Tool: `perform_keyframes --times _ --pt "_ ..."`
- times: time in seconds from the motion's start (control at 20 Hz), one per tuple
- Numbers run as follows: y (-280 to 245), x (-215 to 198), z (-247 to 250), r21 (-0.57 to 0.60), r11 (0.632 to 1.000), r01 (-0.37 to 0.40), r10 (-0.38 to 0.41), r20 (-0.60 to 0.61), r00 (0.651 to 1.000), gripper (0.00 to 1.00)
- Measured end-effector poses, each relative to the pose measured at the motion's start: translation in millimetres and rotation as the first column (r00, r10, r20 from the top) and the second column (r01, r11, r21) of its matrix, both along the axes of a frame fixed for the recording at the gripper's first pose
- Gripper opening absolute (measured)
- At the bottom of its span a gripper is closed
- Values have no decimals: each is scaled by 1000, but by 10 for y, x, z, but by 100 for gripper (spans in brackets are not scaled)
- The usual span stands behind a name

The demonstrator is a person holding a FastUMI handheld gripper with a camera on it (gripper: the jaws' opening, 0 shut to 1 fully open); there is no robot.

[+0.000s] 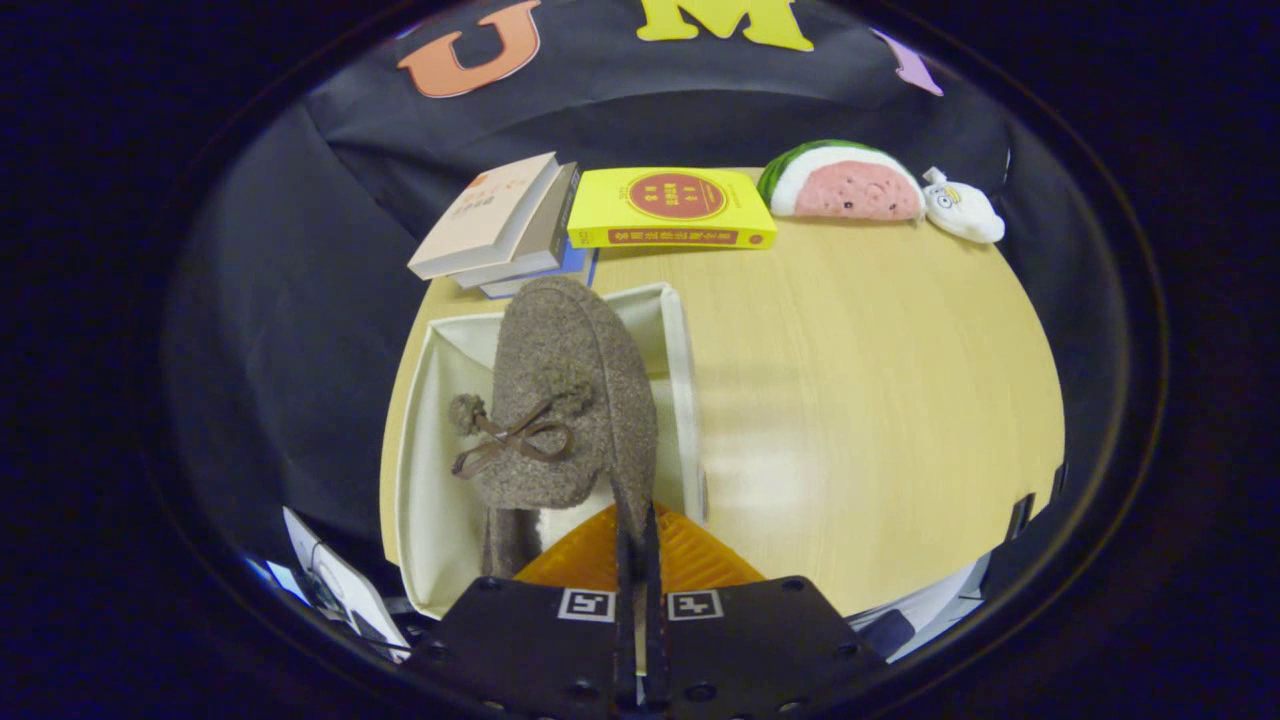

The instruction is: Open the storage box then place both shoes into the box .Put the left shoe in first, then the right shoe, with the right side of both shoes facing outward in a uniform manner.

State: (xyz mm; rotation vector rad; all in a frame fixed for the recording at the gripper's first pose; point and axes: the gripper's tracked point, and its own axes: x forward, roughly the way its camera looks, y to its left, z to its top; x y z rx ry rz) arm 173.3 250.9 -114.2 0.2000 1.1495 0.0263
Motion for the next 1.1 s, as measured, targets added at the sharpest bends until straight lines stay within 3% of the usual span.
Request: perform_keyframes --times 0.25,0.4,0.55,0.65,0.75,0.85,0.9,1.1 --pt "14 -24 11 -40 999 -11 13 50 999 12" --pt "-55 -11 109 -75 997 0 8 111 994 6" --pt "-207 -49 279 -100 995 23 -3 205 979 6" --pt "-343 -51 431 -121 992 45 -8 291 957 11" --pt "-388 -51 648 -102 994 35 9 408 913 11" --pt "-430 -125 822 -66 997 26 10 497 867 18" --pt "-483 -160 889 -58 998 31 5 534 846 30" --pt "-695 -329 1109 -82 995 54 13 660 751 98"
